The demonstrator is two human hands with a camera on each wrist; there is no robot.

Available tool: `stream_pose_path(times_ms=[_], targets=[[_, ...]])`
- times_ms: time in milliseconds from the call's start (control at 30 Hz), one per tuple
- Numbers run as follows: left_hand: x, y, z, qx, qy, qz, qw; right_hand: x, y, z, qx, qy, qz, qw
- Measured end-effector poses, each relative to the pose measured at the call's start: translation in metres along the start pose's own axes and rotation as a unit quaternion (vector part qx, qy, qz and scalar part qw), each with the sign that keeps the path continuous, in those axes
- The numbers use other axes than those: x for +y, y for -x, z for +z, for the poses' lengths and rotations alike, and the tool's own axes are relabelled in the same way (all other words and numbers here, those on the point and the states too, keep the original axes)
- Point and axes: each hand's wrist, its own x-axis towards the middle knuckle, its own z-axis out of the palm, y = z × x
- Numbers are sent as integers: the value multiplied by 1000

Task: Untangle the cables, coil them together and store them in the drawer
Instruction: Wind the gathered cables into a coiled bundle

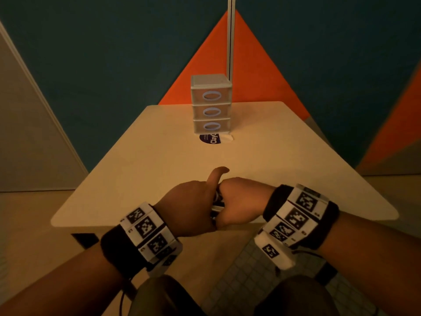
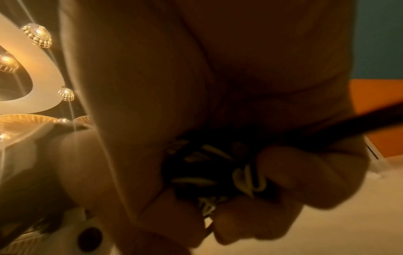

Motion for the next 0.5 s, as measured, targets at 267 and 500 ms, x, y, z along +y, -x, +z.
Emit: stream_pose_path(times_ms=[267,500], targets=[[-24,22,-24,171,98,-10,980,22,12,-23,24,-168,1,986],[-46,17,-14,41,441,30,896,25,14,-23,10,-461,-115,880]])
